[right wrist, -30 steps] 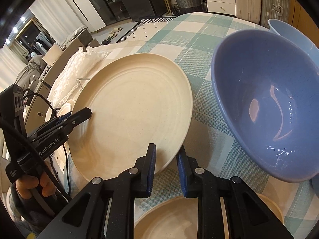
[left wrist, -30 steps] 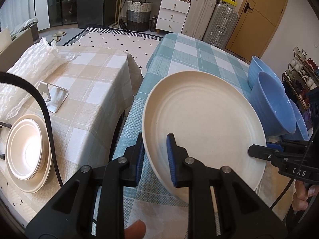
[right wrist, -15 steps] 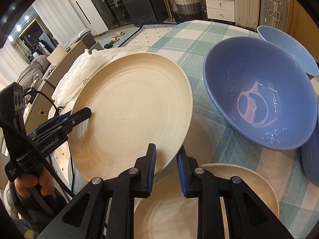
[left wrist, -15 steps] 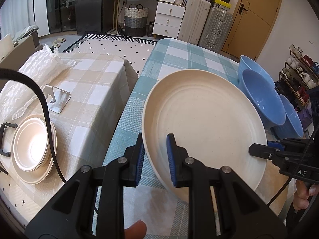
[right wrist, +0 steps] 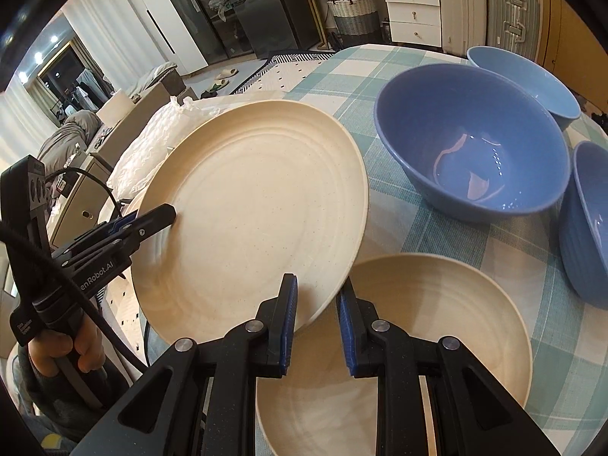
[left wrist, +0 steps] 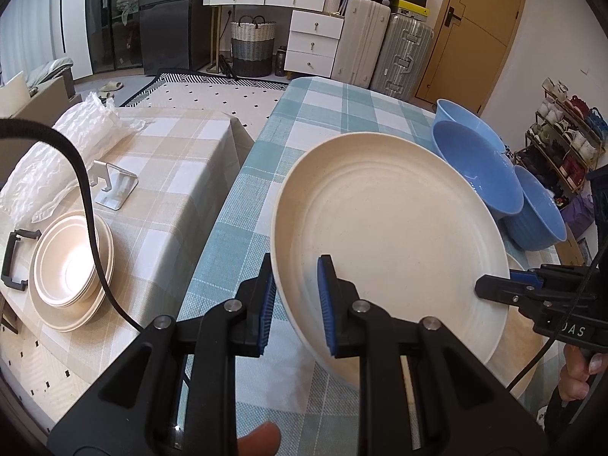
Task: Organize plates and bowls
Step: 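Lift the cream plate on edge with both grippers, then carry the tilted cream plate over the flat cream plate with both grippers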
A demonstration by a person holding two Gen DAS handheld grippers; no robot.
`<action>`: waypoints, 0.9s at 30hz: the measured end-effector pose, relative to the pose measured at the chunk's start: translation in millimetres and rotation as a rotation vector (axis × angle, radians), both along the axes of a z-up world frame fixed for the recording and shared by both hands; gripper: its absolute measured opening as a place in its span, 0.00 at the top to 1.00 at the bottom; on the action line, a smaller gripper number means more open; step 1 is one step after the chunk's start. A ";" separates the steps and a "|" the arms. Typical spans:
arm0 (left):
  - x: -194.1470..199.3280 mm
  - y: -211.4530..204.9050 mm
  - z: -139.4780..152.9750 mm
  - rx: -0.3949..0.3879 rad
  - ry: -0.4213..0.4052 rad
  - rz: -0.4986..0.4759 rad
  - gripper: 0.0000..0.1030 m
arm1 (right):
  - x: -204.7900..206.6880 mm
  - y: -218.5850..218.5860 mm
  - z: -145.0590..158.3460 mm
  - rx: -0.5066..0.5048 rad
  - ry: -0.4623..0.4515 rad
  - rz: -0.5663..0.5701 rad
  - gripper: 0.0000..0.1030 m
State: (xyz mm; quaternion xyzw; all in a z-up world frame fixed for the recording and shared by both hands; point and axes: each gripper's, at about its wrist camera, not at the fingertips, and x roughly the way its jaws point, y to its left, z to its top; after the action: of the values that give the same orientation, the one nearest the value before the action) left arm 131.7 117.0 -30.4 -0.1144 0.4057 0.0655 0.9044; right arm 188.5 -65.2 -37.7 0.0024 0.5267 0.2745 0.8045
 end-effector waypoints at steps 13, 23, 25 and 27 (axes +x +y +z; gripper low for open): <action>-24.2 -33.8 3.1 0.020 -0.006 -0.051 0.82 | -29.9 -27.7 1.1 0.006 -0.010 -0.042 0.80; -25.8 -64.9 4.0 0.036 -0.005 -0.107 0.82 | -46.3 -56.6 5.0 0.009 -0.013 -0.088 0.80; -24.3 -69.4 4.2 0.036 -0.004 -0.118 0.82 | -49.1 -61.0 5.3 0.009 -0.014 -0.097 0.80; -23.2 -74.5 3.7 0.037 -0.002 -0.129 0.82 | -53.5 -66.3 5.5 0.010 -0.014 -0.108 0.80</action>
State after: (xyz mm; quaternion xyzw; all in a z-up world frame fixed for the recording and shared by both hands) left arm 108.6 42.5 -26.7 -0.0715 0.4103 0.0141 0.9090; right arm 135.0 -131.5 -32.2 0.0328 0.5187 0.2335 0.8218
